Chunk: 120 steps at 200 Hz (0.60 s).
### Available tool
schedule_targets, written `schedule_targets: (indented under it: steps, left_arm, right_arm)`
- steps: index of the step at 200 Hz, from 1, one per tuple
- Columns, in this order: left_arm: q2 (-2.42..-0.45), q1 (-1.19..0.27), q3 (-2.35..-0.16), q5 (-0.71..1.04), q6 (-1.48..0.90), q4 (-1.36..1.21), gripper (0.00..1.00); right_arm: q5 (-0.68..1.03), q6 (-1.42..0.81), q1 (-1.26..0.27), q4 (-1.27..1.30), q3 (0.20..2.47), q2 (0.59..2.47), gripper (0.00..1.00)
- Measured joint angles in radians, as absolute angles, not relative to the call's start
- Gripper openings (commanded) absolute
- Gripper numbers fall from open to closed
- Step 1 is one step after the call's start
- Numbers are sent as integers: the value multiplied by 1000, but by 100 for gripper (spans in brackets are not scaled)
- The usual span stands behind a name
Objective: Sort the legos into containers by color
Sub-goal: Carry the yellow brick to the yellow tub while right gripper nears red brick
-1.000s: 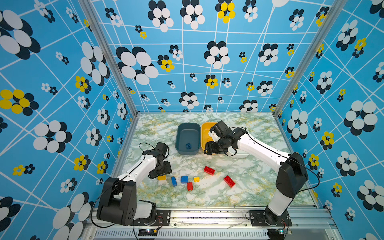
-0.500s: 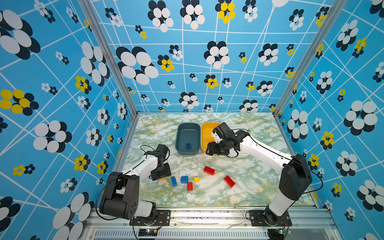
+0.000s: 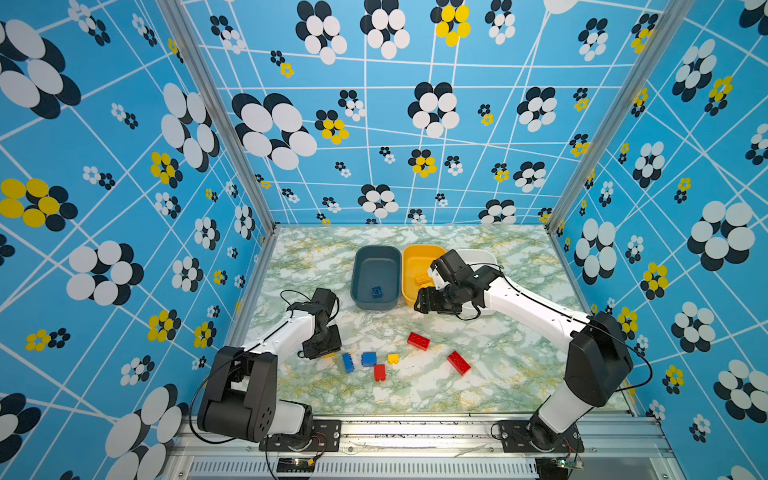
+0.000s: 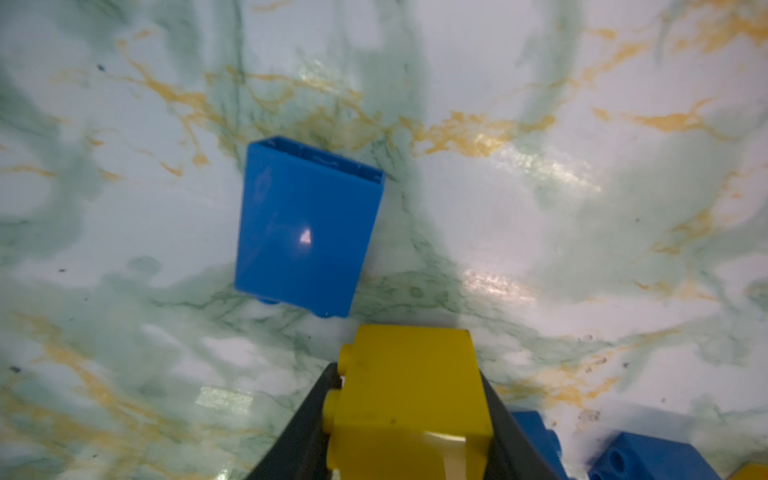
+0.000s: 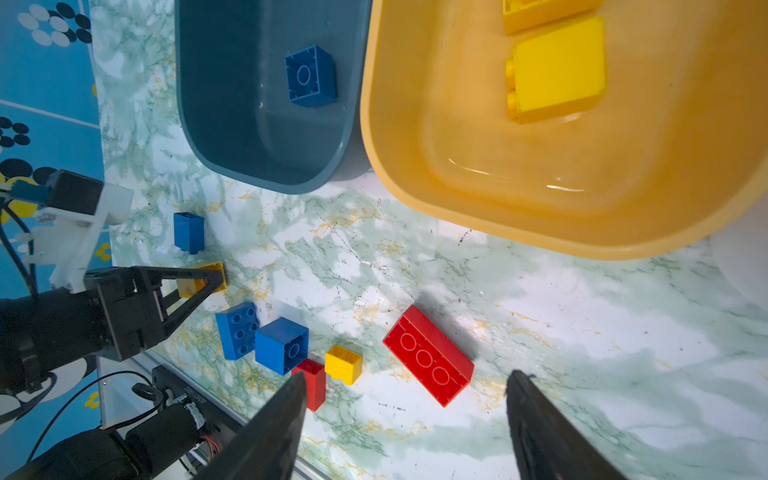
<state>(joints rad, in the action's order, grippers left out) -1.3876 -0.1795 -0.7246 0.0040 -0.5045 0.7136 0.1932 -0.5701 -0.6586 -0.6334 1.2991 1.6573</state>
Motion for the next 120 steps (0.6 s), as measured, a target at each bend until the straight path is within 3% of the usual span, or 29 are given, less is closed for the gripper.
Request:
schedule_targets:
  steps: [56,120]
  left_arm:
    - [-1254,-258,-746,-7,-500,710,34]
    - [-1224,-392,-931,-68,-476,749,34]
  right_arm:
    - [193,-608,-639,-609,1196,1582,82]
    - [185,-637,-616,-587,1100,1533,82]
